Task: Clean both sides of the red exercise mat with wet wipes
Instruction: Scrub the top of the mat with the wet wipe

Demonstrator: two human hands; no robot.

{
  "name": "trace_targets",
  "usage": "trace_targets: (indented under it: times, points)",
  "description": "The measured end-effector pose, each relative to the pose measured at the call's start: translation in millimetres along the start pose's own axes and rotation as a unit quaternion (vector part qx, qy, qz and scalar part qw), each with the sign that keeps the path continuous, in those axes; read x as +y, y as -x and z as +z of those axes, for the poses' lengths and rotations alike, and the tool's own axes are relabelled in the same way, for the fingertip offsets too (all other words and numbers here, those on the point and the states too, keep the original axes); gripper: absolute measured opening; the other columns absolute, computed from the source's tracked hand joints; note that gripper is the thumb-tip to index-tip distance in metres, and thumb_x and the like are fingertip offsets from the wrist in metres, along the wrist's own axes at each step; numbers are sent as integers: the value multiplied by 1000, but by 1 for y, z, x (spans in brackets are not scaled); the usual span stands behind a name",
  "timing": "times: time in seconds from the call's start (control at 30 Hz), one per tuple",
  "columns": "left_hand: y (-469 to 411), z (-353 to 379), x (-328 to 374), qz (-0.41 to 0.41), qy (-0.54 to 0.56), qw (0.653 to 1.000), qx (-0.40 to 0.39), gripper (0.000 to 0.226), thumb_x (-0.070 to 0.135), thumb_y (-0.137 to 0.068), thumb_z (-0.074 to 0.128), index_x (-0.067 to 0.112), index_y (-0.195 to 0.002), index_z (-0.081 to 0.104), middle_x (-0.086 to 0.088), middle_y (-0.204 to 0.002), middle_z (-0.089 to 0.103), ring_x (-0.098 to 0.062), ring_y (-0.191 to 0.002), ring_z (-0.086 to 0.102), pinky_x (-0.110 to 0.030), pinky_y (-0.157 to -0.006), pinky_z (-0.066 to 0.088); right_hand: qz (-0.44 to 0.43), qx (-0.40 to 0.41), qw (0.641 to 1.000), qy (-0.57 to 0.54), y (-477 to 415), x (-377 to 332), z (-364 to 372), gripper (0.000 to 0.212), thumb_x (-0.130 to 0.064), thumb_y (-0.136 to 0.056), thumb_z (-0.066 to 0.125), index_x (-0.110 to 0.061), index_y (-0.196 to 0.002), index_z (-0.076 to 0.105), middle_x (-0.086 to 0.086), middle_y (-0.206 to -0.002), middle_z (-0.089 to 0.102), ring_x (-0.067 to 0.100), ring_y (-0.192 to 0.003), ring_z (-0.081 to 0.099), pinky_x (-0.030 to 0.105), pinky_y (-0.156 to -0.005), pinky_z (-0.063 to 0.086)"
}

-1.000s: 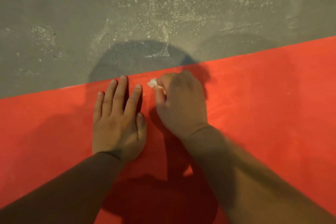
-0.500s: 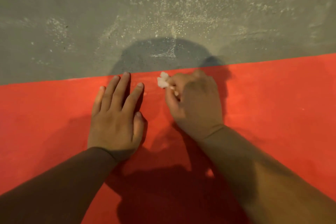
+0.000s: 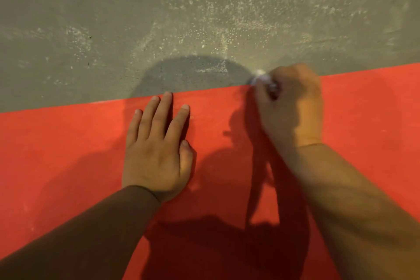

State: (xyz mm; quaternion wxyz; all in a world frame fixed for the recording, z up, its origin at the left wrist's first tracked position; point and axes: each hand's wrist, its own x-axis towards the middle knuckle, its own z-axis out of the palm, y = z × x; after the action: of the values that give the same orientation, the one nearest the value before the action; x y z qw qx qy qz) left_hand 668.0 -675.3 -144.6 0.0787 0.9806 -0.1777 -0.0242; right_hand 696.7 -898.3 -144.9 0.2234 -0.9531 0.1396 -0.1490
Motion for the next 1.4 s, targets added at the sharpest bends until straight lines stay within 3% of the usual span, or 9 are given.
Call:
trace_targets:
  times: [0.13, 0.3, 0.47, 0.73, 0.9, 0.97, 1.13, 1.27, 1.4]
  points:
    - [1, 0, -1, 2, -8, 1000, -9, 62, 32, -82, 38, 15, -141, 44, -14, -154, 29, -30, -144, 23, -49, -118, 13, 137, 49, 988, -43, 8, 1, -8, 17, -21, -77, 46, -9, -70, 57, 14, -69, 58, 34, -70, 53, 42, -63, 40]
    - [2, -1, -3, 8, 7, 1000, -8, 61, 33, -83, 36, 15, -141, 43, -15, -154, 30, -32, -143, 23, -50, -117, 15, -50, -80, 995, -13, 35, -50, 2, 15, -16, -75, 53, -15, -82, 67, 11, -73, 59, 33, -74, 56, 38, -71, 37]
    - [1, 2, -2, 5, 3, 1000, -5, 63, 33, -82, 37, 15, -141, 44, -15, -154, 30, -32, -143, 23, -49, -117, 14, 157, -5, 986, 63, 15, 24, -44, 18, -14, -83, 52, -5, -83, 68, 21, -85, 57, 39, -77, 55, 40, -70, 33]
    - [4, 5, 1, 10, 23, 999, 30, 61, 32, -80, 37, 13, -137, 48, -17, -151, 34, -33, -141, 27, -48, -116, 15, -82, -128, 988, 13, 45, -30, -16, 26, -25, -87, 52, -7, -77, 69, 16, -81, 59, 36, -78, 58, 41, -75, 46]
    - [4, 7, -1, 6, 30, 998, 54, 60, 31, -79, 38, 13, -135, 50, -16, -149, 38, -33, -139, 30, -48, -115, 19, 72, -17, 992, 100, 19, 63, -60, 28, -24, -88, 51, -7, -87, 73, 21, -91, 58, 40, -82, 58, 43, -78, 46]
    - [4, 7, -1, 8, 25, 998, 50, 61, 32, -79, 37, 13, -136, 50, -16, -149, 37, -33, -139, 31, -48, -115, 20, 62, -10, 995, 84, 29, 58, -55, 30, -26, -90, 50, -6, -85, 72, 21, -89, 58, 40, -81, 58, 42, -76, 47]
    - [4, 6, 1, 0, 29, 999, 33, 63, 32, -81, 35, 14, -140, 46, -15, -152, 33, -33, -140, 28, -50, -117, 18, -175, -116, 978, -6, 98, -11, -31, 25, -24, -87, 54, -6, -80, 71, 15, -83, 63, 36, -79, 58, 37, -74, 48]
    - [18, -3, 15, -55, -17, 997, -47, 61, 39, -93, 23, 23, -152, 25, -8, -160, 13, -28, -147, 11, -57, -116, 12, -98, -92, 989, 56, 84, 34, -62, 19, -15, -86, 55, -12, -96, 71, 14, -101, 59, 35, -97, 53, 37, -88, 40]
    - [63, -27, 48, -85, -58, 961, -258, 89, 75, -83, 38, 42, -149, -12, -3, -159, -21, -37, -146, -11, -68, -109, 17, 3, -82, 990, 110, 72, 64, -90, 20, -10, -86, 54, -6, -95, 71, 21, -100, 59, 38, -97, 56, 39, -88, 42]
